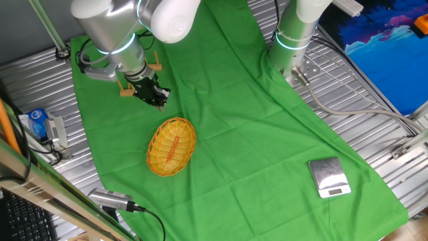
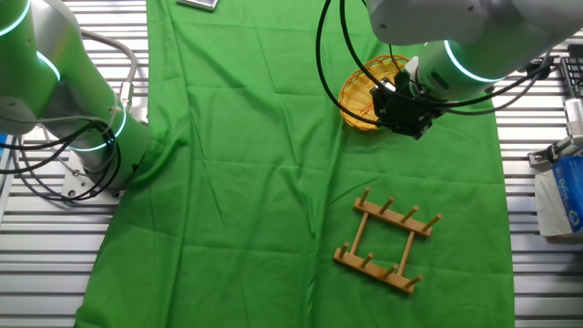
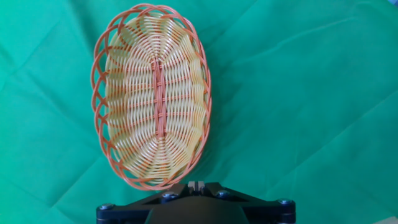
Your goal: Take the dish off the dish rack
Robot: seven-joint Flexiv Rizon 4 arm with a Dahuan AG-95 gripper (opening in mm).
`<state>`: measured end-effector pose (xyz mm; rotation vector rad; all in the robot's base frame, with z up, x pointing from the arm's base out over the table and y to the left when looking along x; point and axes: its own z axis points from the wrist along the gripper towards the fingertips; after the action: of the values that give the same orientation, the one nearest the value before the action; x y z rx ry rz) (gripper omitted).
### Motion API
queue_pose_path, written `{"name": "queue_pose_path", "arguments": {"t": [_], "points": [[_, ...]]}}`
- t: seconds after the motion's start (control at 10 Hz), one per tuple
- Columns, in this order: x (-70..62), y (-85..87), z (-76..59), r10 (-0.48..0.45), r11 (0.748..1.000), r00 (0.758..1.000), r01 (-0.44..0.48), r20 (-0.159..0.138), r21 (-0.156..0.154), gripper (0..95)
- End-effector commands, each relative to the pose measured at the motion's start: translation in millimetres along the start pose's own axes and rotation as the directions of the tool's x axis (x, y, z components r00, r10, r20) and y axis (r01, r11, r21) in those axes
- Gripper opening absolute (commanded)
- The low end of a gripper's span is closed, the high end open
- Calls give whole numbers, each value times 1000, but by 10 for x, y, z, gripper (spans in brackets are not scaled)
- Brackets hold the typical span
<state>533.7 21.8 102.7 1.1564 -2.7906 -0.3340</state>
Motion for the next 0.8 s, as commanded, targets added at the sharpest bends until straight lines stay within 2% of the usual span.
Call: {"name": "queue_pose_path", "arguments": {"t": [0.1,0.8], "points": [[-5,0,-1,4,1000,1000,-4,-3,0,0],[-3,3,1,6,1000,1000,-6,-3,-1,0]]}}
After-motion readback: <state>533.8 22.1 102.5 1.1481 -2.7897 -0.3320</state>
